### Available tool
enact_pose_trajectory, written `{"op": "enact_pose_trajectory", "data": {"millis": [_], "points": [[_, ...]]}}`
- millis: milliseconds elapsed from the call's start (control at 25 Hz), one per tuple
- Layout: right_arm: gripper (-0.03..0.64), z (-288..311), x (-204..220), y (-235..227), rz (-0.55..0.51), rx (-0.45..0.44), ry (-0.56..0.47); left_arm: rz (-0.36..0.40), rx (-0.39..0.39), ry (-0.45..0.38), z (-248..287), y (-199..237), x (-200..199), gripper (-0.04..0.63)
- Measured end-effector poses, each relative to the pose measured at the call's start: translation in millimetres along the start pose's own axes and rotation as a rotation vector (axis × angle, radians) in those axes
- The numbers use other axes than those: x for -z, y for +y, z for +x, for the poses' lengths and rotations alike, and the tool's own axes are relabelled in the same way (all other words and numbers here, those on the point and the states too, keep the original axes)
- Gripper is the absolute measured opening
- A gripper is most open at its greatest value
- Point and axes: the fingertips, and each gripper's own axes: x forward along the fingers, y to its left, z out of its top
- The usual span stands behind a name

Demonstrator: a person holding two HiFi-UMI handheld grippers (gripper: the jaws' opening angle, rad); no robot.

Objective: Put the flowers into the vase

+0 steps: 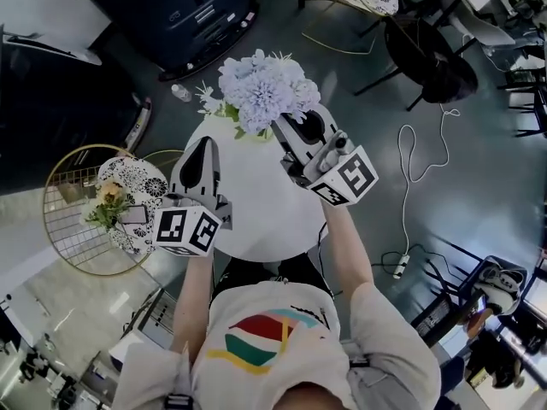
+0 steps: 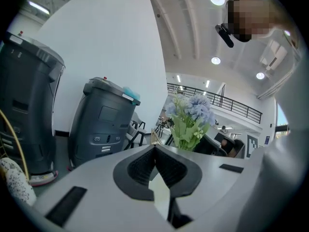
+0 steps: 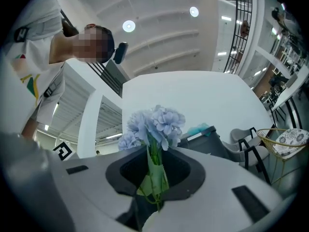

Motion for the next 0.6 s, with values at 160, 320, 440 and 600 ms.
{"op": "enact_pose_trajectory", "data": {"millis": [160, 320, 440, 600], "points": [[0.072, -3.8, 13.2, 6.3, -0.123, 0.021, 0.025, -0.009, -0.001, 0.016, 6.2, 5.9, 11.2, 0.006], [0.072, -11.1, 32.0, 10.8, -0.139, 0.046, 0.047, -0.003, 0.008, 0.030, 6.6, 8.0, 20.7, 0.006], [0.074, -14.2, 43.3, 11.0, -0.134, 0.059, 0.068, 0.010, 0.016, 0.039, 7.7, 7.1, 24.2, 0.006], [0.080, -19.0, 50.6, 15.1, -0.162, 0.065, 0.103, 0.016, 0.020, 0.041, 7.2, 3.9, 25.2, 0.006]]}}
